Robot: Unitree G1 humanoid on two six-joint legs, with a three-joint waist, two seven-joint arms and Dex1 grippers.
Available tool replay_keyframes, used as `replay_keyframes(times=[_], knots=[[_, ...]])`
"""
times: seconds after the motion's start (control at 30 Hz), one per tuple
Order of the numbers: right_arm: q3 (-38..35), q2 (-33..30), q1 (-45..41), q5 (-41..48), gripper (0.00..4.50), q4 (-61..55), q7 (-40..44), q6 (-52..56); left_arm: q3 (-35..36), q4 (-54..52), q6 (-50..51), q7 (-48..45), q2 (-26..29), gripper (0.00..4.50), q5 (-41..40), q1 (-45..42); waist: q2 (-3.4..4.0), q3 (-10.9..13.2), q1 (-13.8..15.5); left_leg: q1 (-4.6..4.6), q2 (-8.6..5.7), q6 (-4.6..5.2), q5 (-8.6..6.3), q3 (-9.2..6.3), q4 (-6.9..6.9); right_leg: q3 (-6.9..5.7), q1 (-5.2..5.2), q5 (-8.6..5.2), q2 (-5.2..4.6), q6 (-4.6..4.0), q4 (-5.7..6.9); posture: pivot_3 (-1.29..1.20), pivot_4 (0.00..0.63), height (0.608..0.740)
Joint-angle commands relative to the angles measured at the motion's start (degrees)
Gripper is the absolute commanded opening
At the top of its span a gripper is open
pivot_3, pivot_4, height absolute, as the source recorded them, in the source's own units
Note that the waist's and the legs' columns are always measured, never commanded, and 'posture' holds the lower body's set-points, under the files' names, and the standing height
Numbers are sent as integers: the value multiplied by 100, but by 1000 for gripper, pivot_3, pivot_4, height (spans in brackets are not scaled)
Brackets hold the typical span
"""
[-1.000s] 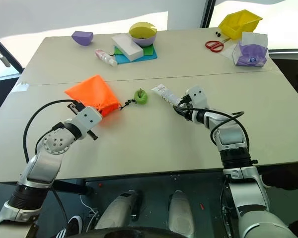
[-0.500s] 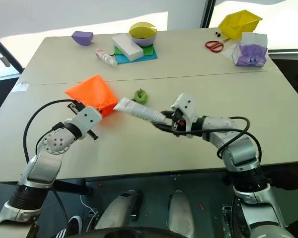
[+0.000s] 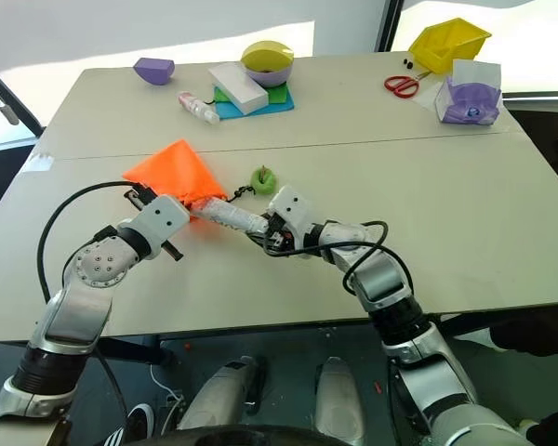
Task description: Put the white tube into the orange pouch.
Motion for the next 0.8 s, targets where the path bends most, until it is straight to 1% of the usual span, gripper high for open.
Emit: replay_keyframes(times=[0.03, 0.13, 0.2, 0.27, 0.4, 0.6, 0.73, 0.8], knots=[[120, 105, -241, -163, 1810, 74, 112, -437, 100, -214, 47, 9, 13, 0, -30, -63, 0, 0, 1, 0, 0, 0, 0, 0, 0, 0, 0, 0, 0, 0, 0, 0, 150, 740], [92, 319, -337, -161, 1810, 251, 85, -499, 86, -197, 45, 17, 4, 0, -37, -77, 0, 0, -1, 0, 0, 0, 0, 0, 0, 0, 0, 0, 1, 0, 1, 0, 150, 740], [42, 509, -511, -326, 1810, 525, -187, -590, 80, -218, 79, 0, -7, 0, -65, -75, 0, 0, -19, 0, 0, -1, 0, -1, 0, 0, -2, 0, 1, 0, 3, 0, 150, 740], [-18, 725, -610, -297, 1810, 682, -256, -628, 70, -270, 138, -28, -21, 0, -101, -66, 1, 0, -29, 0, 0, -5, 3, 0, 0, 1, -7, 3, 1, -4, 7, 0, 150, 740], [118, 1099, -712, -394, 1810, 963, -332, -804, 73, -388, 333, -92, -141, 0, -288, -89, 1, 0, -24, 0, 3, -12, 7, -7, -3, 1, -12, 3, 7, -5, 16, 0, 150, 740], [142, 1551, -1014, -675, 1810, 1655, -583, -1203, -33, -539, 551, -255, -119, 0, -390, -26, 1, 0, -37, 0, 3, -16, 10, -6, -3, 2, -25, 5, 9, -8, 22, 0, 150, 740], [103, 1537, -1050, -704, 1810, 1701, -456, -1263, 15, -645, 626, -278, -60, 0, -379, 10, 1, 0, -32, 0, 12, -21, 12, -10, -4, 3, -32, 7, 24, -12, 24, 0, 150, 740], [90, 1343, -936, -705, 1810, 1547, -315, -1169, 86, -660, 624, -277, -8, 0, -377, 38, 1, 0, -32, 0, 16, -23, 13, -10, -5, 4, -32, 9, 28, -15, 24, 0, 150, 740]])
